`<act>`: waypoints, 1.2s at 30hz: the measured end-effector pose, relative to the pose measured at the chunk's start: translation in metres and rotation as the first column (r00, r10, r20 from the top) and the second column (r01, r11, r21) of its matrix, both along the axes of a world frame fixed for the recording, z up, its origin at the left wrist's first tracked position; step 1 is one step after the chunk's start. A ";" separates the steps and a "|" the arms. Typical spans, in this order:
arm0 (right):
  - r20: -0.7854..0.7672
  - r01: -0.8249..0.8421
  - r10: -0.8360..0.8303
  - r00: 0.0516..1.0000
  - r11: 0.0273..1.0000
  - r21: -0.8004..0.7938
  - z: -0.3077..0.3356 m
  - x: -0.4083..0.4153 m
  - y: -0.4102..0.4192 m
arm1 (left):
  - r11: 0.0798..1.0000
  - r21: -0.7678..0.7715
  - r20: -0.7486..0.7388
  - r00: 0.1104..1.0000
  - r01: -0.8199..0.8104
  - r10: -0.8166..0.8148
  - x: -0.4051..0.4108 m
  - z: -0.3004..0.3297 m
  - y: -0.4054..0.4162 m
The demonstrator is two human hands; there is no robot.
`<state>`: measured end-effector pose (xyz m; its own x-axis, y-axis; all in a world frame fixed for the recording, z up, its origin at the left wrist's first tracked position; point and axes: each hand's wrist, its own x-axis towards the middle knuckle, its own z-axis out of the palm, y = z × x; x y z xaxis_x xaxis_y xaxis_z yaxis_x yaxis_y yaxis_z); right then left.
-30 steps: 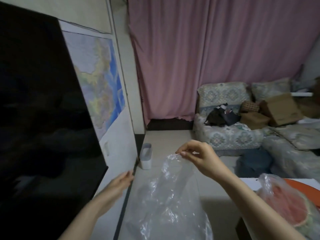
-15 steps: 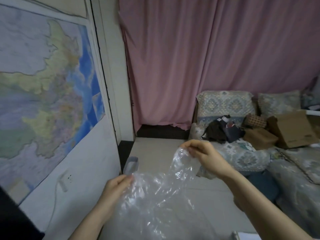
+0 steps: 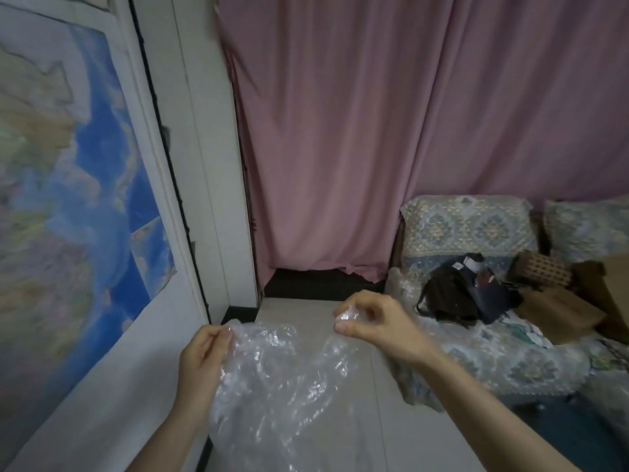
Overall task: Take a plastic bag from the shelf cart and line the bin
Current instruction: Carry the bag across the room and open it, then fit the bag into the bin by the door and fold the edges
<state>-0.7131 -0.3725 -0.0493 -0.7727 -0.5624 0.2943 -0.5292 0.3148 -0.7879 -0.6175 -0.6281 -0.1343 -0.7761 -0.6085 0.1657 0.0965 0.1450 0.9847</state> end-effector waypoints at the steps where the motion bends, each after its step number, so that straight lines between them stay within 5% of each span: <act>1: -0.011 0.006 -0.006 1.000 1.000 -0.004 0.000 -0.019 -0.009 | 1.000 -0.024 0.003 1.000 0.007 -0.007 -0.022 0.003 -0.008; 7: 0.087 0.035 -0.031 0.996 0.998 -0.048 -0.015 -0.142 -0.041 | 0.991 -0.121 0.041 0.997 -0.054 0.060 -0.127 0.006 -0.051; 12: 0.117 -0.018 0.020 0.993 1.000 -0.018 -0.030 -0.251 -0.070 | 0.908 -0.312 0.076 0.945 -0.281 0.318 -0.189 -0.008 -0.092; 23: 0.126 -0.238 0.234 0.964 0.971 0.013 -0.056 -0.496 -0.174 | 0.763 -0.171 0.131 0.753 -0.623 0.644 -0.322 -0.050 -0.150; 29: 0.149 -0.350 0.337 0.930 0.934 0.071 -0.062 -0.573 -0.232 | 0.599 -0.033 0.141 0.590 -0.800 0.795 -0.340 -0.064 -0.166; 36: 0.231 -0.492 0.453 0.861 0.856 0.157 -0.063 -0.605 -0.312 | 0.650 0.019 0.055 0.650 -0.760 0.758 -0.373 -0.041 -0.193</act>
